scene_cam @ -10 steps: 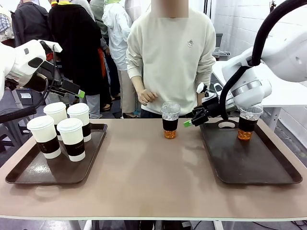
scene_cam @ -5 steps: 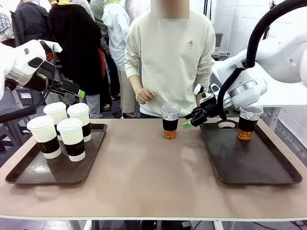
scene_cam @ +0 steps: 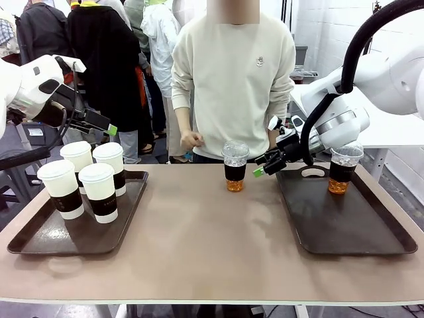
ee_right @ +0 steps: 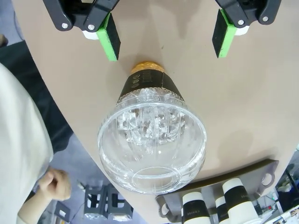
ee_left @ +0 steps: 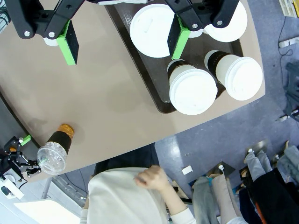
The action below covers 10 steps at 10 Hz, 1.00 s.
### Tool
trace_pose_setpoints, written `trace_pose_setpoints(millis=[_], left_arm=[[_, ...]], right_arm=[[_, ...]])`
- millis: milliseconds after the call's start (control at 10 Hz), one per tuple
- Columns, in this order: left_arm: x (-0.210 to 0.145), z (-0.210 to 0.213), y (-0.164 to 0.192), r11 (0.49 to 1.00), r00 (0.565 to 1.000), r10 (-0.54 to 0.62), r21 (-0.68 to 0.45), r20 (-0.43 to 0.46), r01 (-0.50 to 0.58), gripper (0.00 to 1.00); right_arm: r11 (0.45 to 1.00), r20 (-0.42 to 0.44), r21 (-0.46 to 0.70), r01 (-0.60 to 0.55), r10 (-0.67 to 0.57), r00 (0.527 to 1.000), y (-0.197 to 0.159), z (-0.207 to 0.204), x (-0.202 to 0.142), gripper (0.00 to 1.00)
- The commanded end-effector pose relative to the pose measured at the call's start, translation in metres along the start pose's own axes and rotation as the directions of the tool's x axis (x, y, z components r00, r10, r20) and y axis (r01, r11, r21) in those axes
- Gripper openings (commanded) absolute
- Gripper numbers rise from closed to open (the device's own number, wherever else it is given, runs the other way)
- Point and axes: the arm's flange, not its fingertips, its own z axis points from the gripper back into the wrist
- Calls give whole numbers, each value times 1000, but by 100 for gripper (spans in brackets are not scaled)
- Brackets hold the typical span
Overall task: Distribute the coffee onto the tray.
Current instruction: Pick up another iced Americano from the middle of the table and place it on the right Handle tray.
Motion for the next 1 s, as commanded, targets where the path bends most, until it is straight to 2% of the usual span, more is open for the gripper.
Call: trace_pose_setpoints(millis=[0,400,900], left_arm=[[0,0,1,1000,1000,11,-2,-3,-11,100],[0,0,1,1000,1000,11,-2,-3,-11,100],[0,0,1,1000,1000,11,-2,-3,-11,100]], right_arm=[[1000,0,0,0,0,1000,0,0,0,100],[1000,-2,10,-21,21,1000,-9,-4,2,100],[999,-22,38,-13,14,1000,-41,-16,7,100]])
